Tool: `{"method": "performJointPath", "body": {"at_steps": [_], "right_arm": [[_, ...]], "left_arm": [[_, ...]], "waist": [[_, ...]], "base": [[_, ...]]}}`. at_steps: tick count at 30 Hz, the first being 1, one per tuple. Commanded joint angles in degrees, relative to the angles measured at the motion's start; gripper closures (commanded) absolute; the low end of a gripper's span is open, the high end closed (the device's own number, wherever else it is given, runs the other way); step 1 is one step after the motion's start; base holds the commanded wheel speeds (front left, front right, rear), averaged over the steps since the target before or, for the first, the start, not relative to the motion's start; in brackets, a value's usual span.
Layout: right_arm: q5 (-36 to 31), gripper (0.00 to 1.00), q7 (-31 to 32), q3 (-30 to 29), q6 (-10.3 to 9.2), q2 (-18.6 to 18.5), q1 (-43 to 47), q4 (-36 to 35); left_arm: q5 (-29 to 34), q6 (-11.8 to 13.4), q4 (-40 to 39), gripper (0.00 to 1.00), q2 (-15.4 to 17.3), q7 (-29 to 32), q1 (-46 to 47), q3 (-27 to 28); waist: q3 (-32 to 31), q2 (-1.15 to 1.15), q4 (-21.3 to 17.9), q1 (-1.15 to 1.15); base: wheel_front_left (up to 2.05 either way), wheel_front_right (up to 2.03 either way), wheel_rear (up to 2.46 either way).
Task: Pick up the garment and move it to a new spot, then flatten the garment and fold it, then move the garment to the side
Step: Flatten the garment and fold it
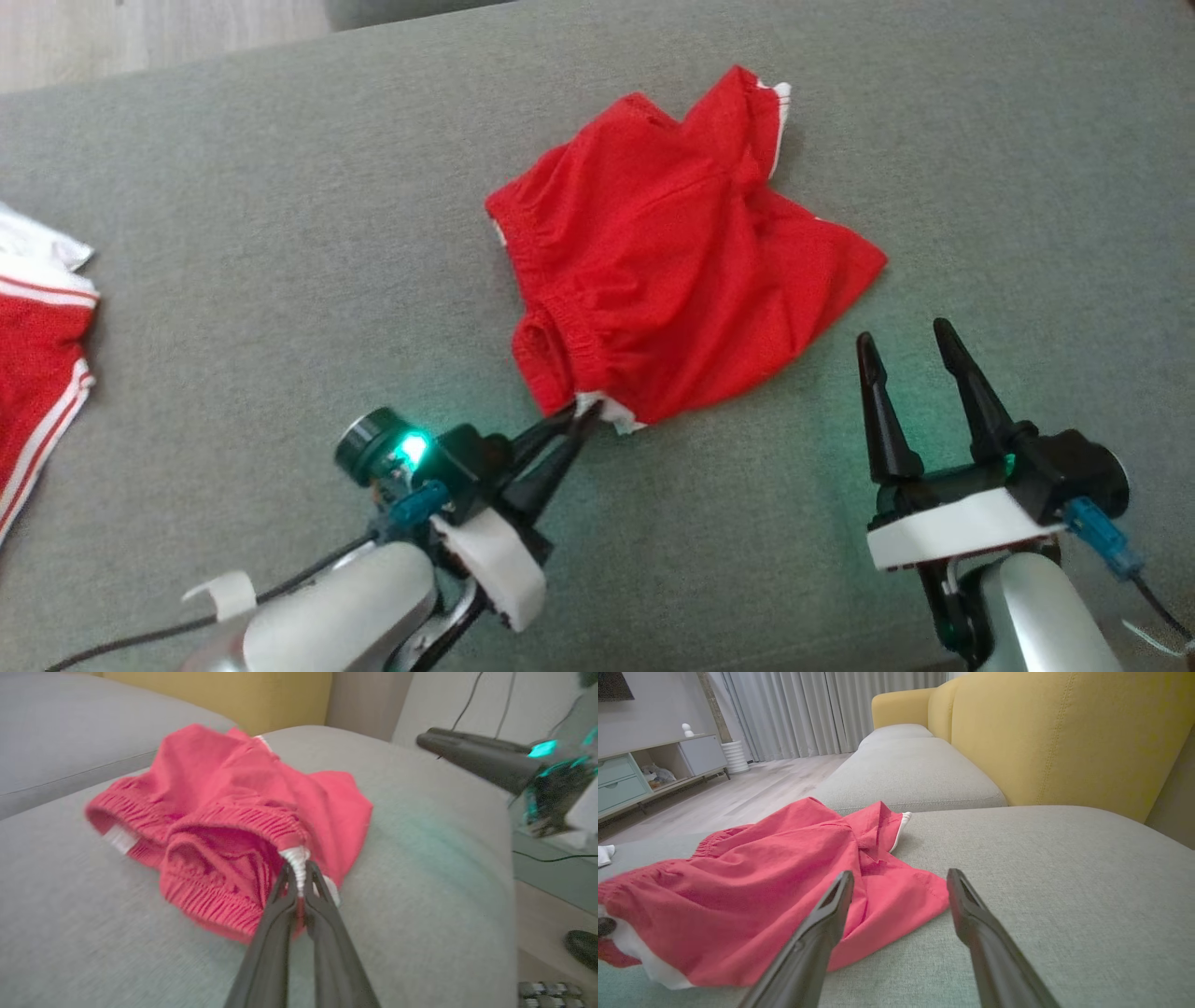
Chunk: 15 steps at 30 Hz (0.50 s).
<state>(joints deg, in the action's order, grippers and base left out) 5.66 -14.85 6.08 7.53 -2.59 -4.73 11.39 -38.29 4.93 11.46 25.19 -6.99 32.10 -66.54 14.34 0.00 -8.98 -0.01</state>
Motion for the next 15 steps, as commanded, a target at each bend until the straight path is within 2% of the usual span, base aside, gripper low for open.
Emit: {"method": "performJointPath", "body": {"at_steps": [1, 6, 8, 12, 15], "right_arm": [[0.5, 0.0, -0.2, 1.5, -0.04, -0.3, -1.1, -1.5], [2.4, 0.0, -0.2, 2.6, -0.04, -0.3, -2.5, -2.1], [4.5, 0.0, -0.2, 3.4, -0.04, -0.3, -2.8, -2.1], [6.1, 0.0, -0.2, 4.4, -0.04, -0.3, -2.8, -1.9], [6.4, 0.0, -0.2, 4.7, -0.04, -0.3, -2.2, -1.7]], "left_arm": [[-0.5, -0.4, -3.1, 1.0, 1.1, 0.2, 3.4, 2.1], [-2.7, -1.8, -10.3, 1.0, 0.3, 3.9, 9.9, 5.0], [-2.8, -2.8, -13.1, 1.0, -0.7, 7.1, 16.8, 7.0], [-3.7, -3.9, -14.0, 1.0, -3.9, 10.0, 26.9, 10.9], [-3.9, -3.7, -12.0, 1.0, -5.9, 10.4, 33.5, 14.2]], "waist": [[0.3, 0.0, -0.6, 0.01], [2.0, 0.0, -3.8, 0.01], [2.6, 0.0, -5.9, 0.01], [2.4, 0.0, -7.9, 0.01], [1.2, 0.0, -8.8, 0.01]], "base": [[0.0, 0.0, 0.0], [0.0, 0.0, 0.0], [0.0, 0.0, 0.0], [0.0, 0.0, 0.0], [0.0, 0.0, 0.0]]}}
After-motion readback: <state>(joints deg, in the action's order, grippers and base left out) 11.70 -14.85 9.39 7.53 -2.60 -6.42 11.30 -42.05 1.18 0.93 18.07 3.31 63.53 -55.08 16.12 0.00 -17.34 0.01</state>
